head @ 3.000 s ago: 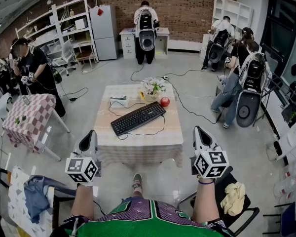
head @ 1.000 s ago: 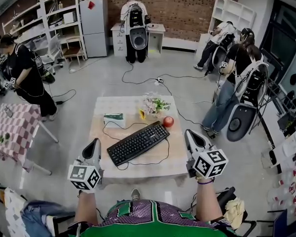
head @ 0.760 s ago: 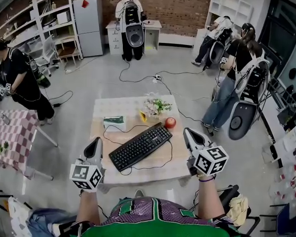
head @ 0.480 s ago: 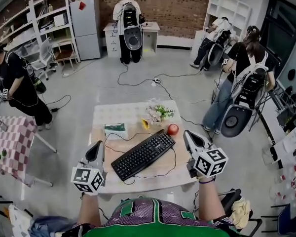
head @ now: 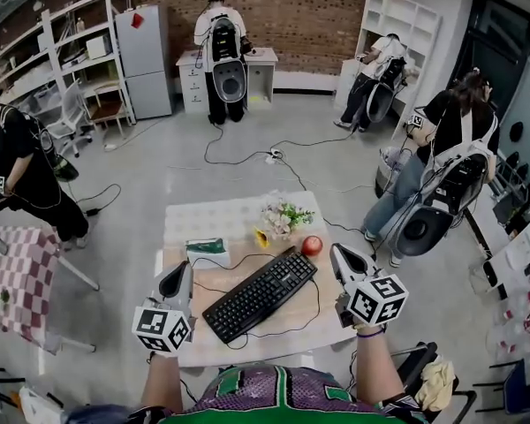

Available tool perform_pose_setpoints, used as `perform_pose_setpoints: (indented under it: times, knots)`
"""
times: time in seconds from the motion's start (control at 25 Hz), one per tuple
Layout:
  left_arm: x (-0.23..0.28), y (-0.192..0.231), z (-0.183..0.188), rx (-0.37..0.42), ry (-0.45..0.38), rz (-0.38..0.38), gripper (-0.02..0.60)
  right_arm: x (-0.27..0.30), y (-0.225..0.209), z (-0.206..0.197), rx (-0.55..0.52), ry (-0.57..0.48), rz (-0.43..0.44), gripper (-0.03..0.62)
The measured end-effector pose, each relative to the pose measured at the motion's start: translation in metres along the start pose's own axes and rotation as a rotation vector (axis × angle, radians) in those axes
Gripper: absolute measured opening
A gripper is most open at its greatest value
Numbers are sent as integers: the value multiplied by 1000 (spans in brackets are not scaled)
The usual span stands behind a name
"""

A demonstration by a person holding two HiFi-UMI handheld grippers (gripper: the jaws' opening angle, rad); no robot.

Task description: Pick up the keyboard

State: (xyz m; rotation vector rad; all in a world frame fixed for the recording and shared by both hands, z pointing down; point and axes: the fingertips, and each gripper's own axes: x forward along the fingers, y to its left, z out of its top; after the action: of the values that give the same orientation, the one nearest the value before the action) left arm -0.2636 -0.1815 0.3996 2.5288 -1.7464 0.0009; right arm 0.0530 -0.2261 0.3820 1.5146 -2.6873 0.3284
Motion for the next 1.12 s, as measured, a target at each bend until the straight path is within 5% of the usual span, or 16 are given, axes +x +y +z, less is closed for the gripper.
perform_pose_setpoints:
  times: [0.48,0.56,0.72,1.12]
  knots:
    - [10,8,-11,-3,20,-15,18,8,-8,0,-42,-13,-71,2]
    - [10,10,-12,-3,18,-11,17,10,-6,-2,-46,-4,-64,89]
    - [7,12,-19,-11,23,-11,18,17,-4,-12,2,26,-30,166]
    - [11,9,-45,-27,81,0,18,33,-26,-54,33,142,-25,178]
